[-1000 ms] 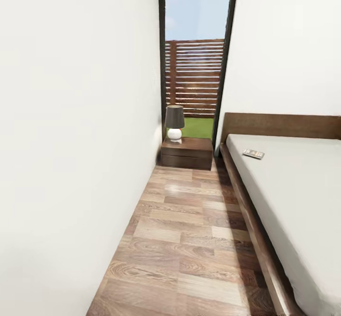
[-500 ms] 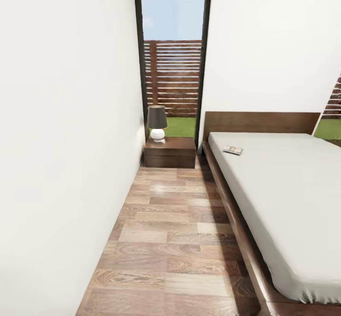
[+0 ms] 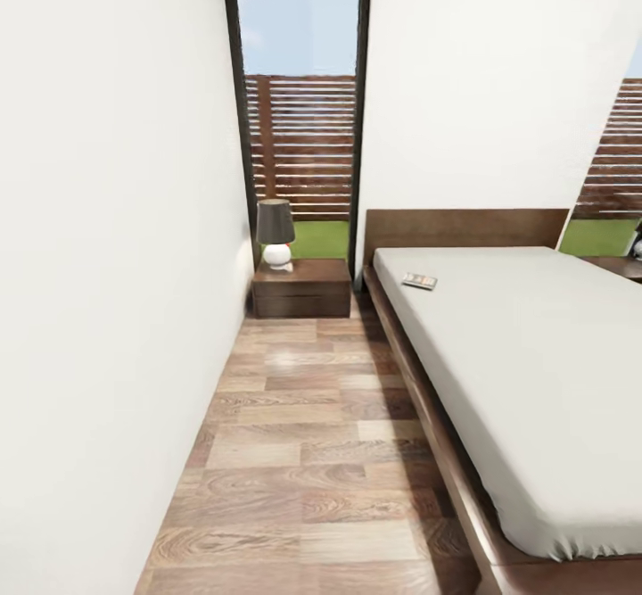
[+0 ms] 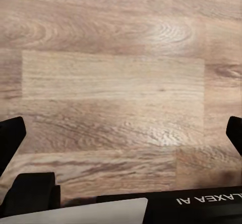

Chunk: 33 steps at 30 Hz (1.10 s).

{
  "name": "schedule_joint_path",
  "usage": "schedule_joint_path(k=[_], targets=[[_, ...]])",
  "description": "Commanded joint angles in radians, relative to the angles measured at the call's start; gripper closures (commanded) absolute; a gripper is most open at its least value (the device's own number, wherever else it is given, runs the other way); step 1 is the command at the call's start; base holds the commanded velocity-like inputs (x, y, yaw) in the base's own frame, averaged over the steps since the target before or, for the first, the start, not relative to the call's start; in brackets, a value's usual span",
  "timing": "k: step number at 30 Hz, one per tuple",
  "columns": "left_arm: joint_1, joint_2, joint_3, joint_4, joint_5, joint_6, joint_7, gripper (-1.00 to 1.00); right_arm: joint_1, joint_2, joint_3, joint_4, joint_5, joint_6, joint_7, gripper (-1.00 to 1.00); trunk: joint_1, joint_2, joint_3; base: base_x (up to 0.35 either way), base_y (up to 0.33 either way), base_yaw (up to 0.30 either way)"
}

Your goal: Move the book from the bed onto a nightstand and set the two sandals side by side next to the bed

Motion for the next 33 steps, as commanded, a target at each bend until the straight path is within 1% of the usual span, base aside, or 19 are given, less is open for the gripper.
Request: schedule_joint_path(k=[1, 10, 17, 33], targets=[[-0.001, 0.0, -0.008, 0.002, 0.011, -0.003, -0.003, -1.0, -0.001, -0.001, -0.007, 0.002, -0.003, 0.005, 0.003, -1.0, 0.0, 0.0, -0.001, 0.238, 0.18, -0.014], [-0.001, 0.0, -0.008, 0.002, 0.011, -0.003, -0.003, -1.0, -0.001, -0.001, -0.007, 0.002, -0.003, 0.004, 0.003, -1.0, 0.0, 0.0, -0.001, 0.261, 0.192, -0.003], [-0.001, 0.0, -0.009, 0.002, 0.011, -0.003, -0.003, -1.0, -0.001, -0.001, -0.007, 0.002, -0.003, 0.005, 0.003, -1.0, 0.0, 0.0, -0.001, 0.301, 0.133, 0.0], [-0.001, 0.0, -0.008, 0.002, 0.011, -0.004, -0.004, -1.0, -0.002, -0.001, -0.007, 0.002, -0.003, 0.005, 0.003, -1.0, 0.0, 0.0, -0.001, 0.329, 0.014, 0.0]])
